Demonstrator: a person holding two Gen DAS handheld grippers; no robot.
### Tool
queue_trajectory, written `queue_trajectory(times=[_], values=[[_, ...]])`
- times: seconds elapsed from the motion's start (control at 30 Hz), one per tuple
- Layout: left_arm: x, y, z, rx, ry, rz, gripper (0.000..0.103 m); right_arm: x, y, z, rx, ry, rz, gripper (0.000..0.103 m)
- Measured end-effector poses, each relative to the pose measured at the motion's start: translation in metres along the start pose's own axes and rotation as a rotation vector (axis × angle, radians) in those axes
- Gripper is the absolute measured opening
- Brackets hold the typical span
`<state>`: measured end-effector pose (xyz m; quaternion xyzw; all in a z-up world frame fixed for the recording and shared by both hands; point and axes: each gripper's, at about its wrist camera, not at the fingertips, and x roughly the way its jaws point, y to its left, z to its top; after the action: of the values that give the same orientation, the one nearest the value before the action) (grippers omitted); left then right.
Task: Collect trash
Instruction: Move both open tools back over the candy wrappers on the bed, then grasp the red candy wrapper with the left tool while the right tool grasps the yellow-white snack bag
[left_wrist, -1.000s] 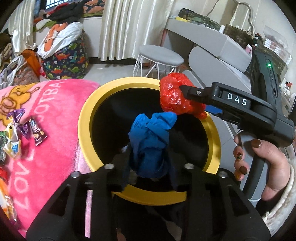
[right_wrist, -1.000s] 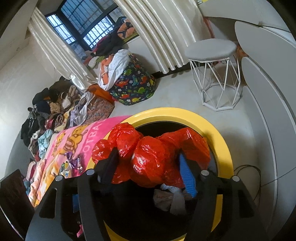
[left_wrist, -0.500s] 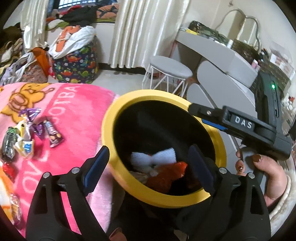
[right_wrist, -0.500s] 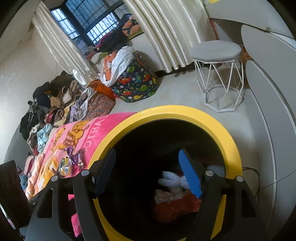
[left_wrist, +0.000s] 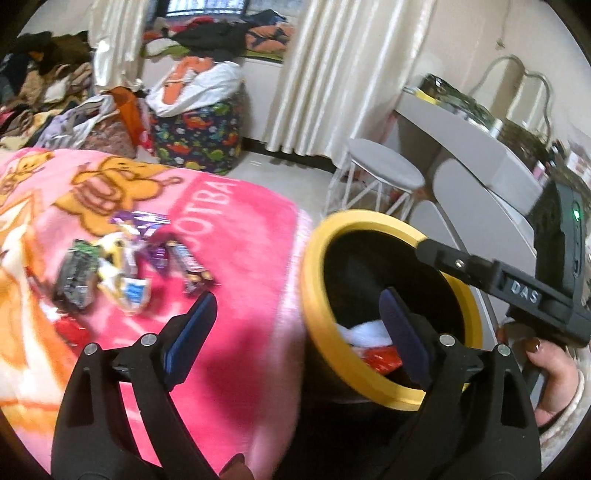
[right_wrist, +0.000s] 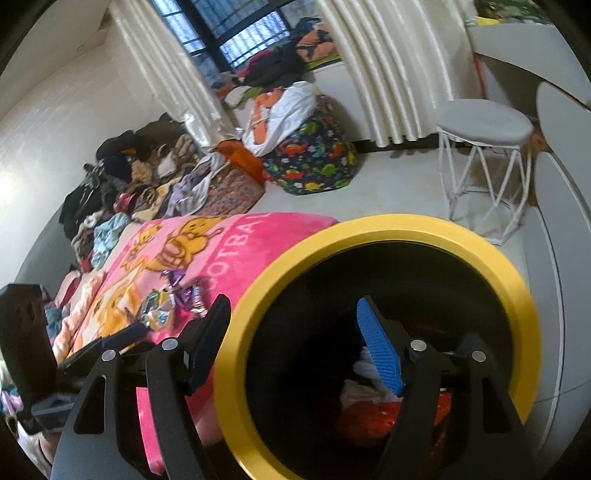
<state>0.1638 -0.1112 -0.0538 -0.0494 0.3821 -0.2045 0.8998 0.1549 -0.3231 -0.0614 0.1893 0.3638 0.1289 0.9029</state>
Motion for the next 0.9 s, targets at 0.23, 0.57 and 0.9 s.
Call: queue_trajectory(times=[0.23,0.57,0.9], values=[[-0.02,0.042,0.004,-0.071,-0.043,0.061,0.081,0.015,0.03,0.001,-0.062,0.029,0.04,0.068],[-0.045,0.095,0.004,-0.165,-0.087,0.142,0.081,0.036,0.081,-0.001,-0.173,0.075,0.12,0.068],[-0.056,0.141,-0.006,-0.269,-0.094,0.206,0.081,0.07,0.126,-0.013,-0.274,0.158,0.19,0.068]])
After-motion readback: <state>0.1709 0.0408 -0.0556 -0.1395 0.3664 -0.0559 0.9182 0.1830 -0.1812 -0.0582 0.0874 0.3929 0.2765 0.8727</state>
